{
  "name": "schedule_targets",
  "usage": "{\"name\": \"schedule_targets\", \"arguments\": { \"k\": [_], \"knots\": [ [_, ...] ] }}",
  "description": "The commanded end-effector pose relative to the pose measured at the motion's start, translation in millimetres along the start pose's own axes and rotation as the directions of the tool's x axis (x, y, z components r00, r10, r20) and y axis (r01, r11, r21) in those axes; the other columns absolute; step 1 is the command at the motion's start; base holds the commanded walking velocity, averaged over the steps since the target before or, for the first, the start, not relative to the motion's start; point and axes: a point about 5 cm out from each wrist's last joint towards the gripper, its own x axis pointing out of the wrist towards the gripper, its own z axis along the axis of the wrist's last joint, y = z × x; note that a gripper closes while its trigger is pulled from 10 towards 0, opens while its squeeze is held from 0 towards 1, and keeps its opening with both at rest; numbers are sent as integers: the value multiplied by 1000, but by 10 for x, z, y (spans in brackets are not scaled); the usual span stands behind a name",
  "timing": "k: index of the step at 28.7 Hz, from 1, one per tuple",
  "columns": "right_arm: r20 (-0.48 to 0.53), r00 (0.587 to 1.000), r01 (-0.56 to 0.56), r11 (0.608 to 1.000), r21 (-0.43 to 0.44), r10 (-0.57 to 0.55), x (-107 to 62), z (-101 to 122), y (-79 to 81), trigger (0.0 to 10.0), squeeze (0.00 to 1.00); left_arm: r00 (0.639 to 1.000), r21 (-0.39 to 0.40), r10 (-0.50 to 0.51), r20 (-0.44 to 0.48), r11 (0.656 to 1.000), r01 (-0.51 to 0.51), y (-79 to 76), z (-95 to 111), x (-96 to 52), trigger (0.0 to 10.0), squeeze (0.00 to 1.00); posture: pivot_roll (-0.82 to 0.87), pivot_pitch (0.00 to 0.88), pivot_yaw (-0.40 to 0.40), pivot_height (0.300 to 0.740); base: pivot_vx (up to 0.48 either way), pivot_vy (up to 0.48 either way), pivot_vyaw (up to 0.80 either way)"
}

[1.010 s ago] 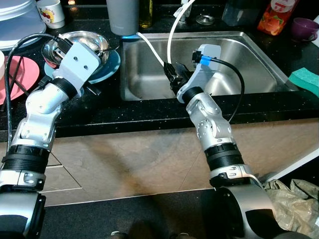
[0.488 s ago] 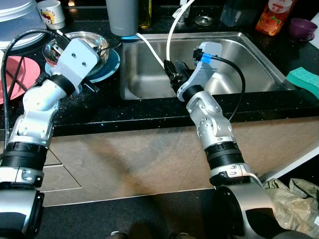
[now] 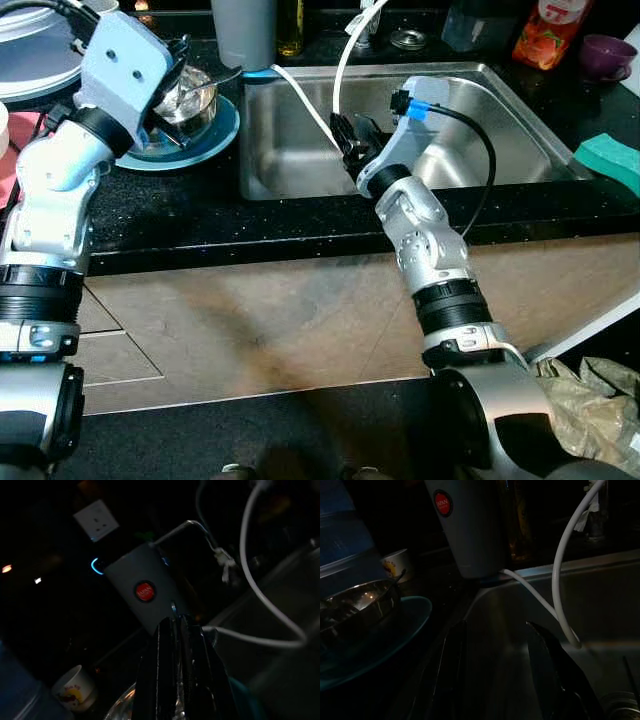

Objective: Kitchen organization

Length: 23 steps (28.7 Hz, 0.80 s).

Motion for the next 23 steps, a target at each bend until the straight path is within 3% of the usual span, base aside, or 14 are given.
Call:
{"name": "schedule_targets", "arguments": {
  "k": [1, 9, 10, 11, 12, 14, 16, 17, 18, 19, 20, 21, 22, 23],
  "knots": [
    [-8, 1000, 0, 1000, 13, 0, 1, -15, -7, 10000, 0, 995, -111, 75, 70, 992, -67, 177, 182, 44, 0, 0, 18, 130, -24, 740, 0, 0, 0],
    [-10, 1000, 1, 1000, 17, -1, 2, -18, -12, 10000, 0, 985, -340, 157, 74, 932, -123, 340, 234, 58, 0, 0, 20, 131, -24, 740, 0, 0, 0],
    [-10, 1000, 1, 1000, 19, 0, 3, -17, -12, 10000, 0, 976, -422, 199, 88, 895, -145, 384, 259, 56, 0, 0, 20, 131, -23, 740, 0, 0, 0],
    [-10, 1000, 1, 1000, 19, 0, 3, -17, -12, 10000, 0, 976, -422, 199, 88, 895, -145, 384, 259, 56, 0, 0, 20, 131, -23, 740, 0, 0, 0],
    [-8, 1000, 1, 1000, 22, -1, 5, -13, -13, 10000, 0, 966, -557, 233, 109, 819, -135, 402, 291, 60, 0, 0, 21, 131, -24, 740, 0, 0, 0],
    [-5, 1000, 1, 1000, 25, -1, 6, -9, -13, 10000, 0, 963, -598, 238, 122, 792, -120, 397, 306, 60, 0, 0, 21, 131, -23, 740, 0, 0, 0],
    [10, 1000, 1, 999, 34, -2, 7, 13, -9, 10000, 0, 958, -753, 257, 126, 653, -76, 341, 316, 71, 0, 0, 21, 131, -23, 740, 0, 0, 0],
    [10, 1000, 1, 999, 34, -2, 7, 13, -9, 10000, 0, 958, -753, 257, 126, 653, -76, 341, 316, 71, 0, 0, 21, 131, -23, 740, 0, 0, 0],
    [17, 1000, 1, 999, 39, -1, 8, 24, -6, 10000, 0, 958, -784, 253, 137, 618, -51, 303, 323, 74, 0, 0, 22, 130, -23, 740, 0, 0, 0],
    [37, 999, -2, 999, 51, 0, 5, 49, 0, 10000, 0, 954, -867, 263, 145, 499, -6, 236, 325, 91, 0, 0, 21, 131, -24, 740, 0, 0, 0],
    [37, 999, -2, 999, 51, 0, 5, 49, 0, 10000, 0, 954, -867, 263, 145, 499, -6, 236, 325, 91, 0, 0, 21, 131, -24, 740, 0, 0, 0],
    [69, 998, -7, 998, 68, 2, -2, 89, 10, 10000, 0, 952, -947, 266, 150, 316, 61, 139, 323, 111, 0, 0, 20, 130, -22, 740, 0, 0, 0],
    [69, 998, -7, 998, 68, 2, -2, 89, 10, 10000, 0, 952, -947, 266, 150, 316, 61, 139, 323, 111, 0, 0, 20, 130, -22, 740, 0, 0, 0],
    [85, 996, -8, 997, 79, 1, -5, 110, 14, 10000, 0, 953, -966, 267, 144, 248, 77, 100, 311, 117, 0, 0, 20, 130, -22, 740, 0, 0, 0]
  ]
}}
